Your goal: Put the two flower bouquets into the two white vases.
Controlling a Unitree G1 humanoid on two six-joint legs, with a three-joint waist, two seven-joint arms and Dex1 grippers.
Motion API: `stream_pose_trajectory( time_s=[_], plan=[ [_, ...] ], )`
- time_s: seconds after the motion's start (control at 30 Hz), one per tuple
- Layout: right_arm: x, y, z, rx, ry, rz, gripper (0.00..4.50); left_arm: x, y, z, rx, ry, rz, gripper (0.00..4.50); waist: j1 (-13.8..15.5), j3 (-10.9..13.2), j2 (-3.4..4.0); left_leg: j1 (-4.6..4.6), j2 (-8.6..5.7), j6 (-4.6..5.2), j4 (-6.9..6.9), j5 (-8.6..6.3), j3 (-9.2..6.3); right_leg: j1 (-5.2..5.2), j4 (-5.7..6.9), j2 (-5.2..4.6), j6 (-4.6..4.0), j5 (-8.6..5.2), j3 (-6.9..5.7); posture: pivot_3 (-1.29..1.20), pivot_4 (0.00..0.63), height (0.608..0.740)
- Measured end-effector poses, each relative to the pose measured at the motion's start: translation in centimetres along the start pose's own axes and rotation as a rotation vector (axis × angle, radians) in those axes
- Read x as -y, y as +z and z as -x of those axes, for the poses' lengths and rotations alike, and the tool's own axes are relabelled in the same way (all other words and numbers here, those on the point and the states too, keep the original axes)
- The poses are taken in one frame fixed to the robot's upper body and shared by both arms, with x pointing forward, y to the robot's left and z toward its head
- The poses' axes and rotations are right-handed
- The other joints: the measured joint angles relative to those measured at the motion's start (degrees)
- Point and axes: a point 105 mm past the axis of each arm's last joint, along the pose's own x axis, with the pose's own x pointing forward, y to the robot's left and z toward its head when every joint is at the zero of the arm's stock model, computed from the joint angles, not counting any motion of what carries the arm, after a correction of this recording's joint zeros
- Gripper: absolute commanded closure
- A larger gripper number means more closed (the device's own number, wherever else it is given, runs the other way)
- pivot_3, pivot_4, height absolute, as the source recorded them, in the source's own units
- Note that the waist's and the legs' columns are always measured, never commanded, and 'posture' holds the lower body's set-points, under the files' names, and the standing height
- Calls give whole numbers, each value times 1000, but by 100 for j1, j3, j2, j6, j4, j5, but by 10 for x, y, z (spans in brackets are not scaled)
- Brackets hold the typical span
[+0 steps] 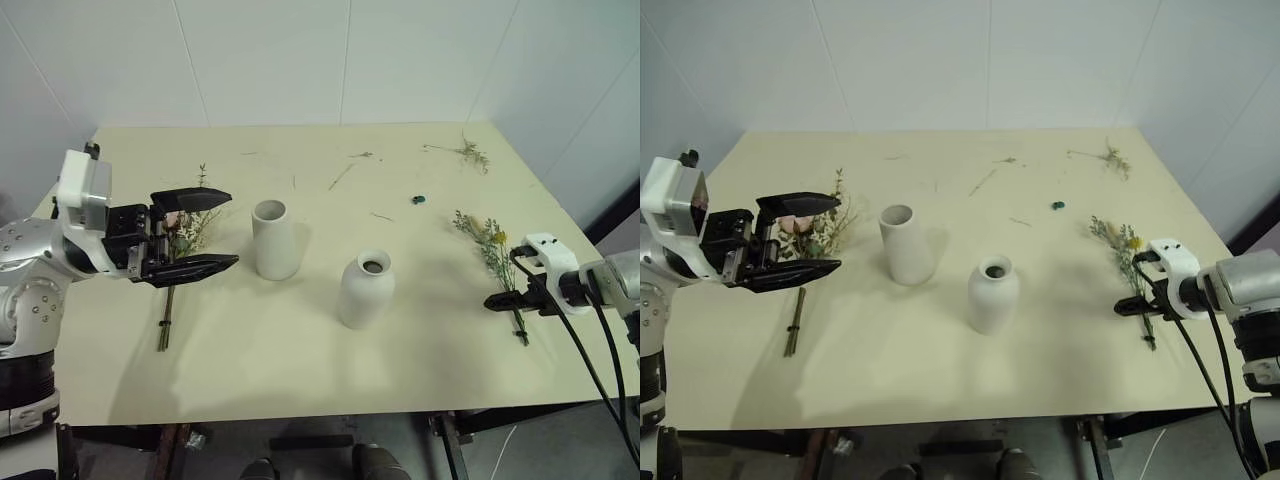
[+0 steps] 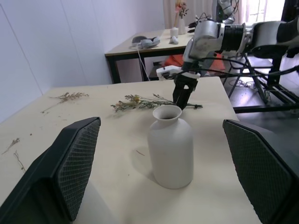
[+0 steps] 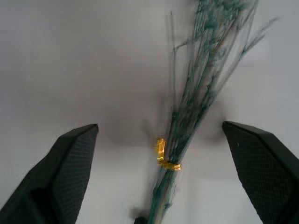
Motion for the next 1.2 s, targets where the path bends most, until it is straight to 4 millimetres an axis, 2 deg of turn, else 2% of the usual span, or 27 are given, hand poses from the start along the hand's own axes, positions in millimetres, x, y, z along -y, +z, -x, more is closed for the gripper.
stream_pose_trajectory(
  time_s=[0.13,0.23,0.57,0.63,0.87,0.9,0.97,1.03,1.1,1.2],
  plan=[
    [6,2,-7,-14,-29,15,0,3,7,3,14,22,0,25,-4,-5,-10,3,0,0,7,0,0,6,0,1,4,3,0,0,150,740],
    [7,3,-10,-26,-22,16,593,4,12,3,23,35,3,0,-11,-8,-17,7,0,-2,19,1,1,16,-4,1,6,7,0,0,150,740],
    [1,8,-13,-34,20,19,3925,8,7,0,12,-1,29,0,-27,-10,-21,13,1,-5,22,3,1,20,1,3,5,7,0,0,150,740],
    [-2,8,-13,-33,39,20,4472,6,4,-1,6,-12,34,0,-24,-10,-21,12,0,-5,21,3,0,19,2,3,5,7,0,0,150,740],
    [-9,8,-11,45,94,-13,4472,-4,-1,-2,1,-26,38,0,-22,-9,-20,9,0,-4,11,2,1,12,2,3,6,7,1,0,150,740],
    [-14,17,-11,131,124,4,4472,-5,-3,-1,-1,-25,41,0,-22,-9,-19,9,0,-4,7,2,1,10,3,3,6,7,1,0,150,740],
    [-39,54,-2,435,231,37,4472,-9,-9,1,-1,-12,59,0,-85,-3,-9,9,1,-4,5,2,5,7,11,4,8,8,5,0,150,740],
    [-59,88,25,726,291,72,4472,-11,-14,0,-3,-10,69,0,-111,1,-2,8,1,-5,4,3,4,2,19,4,10,8,6,0,150,740],
    [-68,112,64,1016,268,81,4472,-14,-19,2,-3,10,81,0,-103,2,-2,7,2,-5,0,3,-4,2,22,6,12,5,5,0,150,740],
    [-81,120,102,1278,240,77,4472,-18,-27,3,3,32,99,0,-82,1,-3,2,1,-5,-3,3,-8,4,18,5,12,5,5,0,150,740]
  ],
)
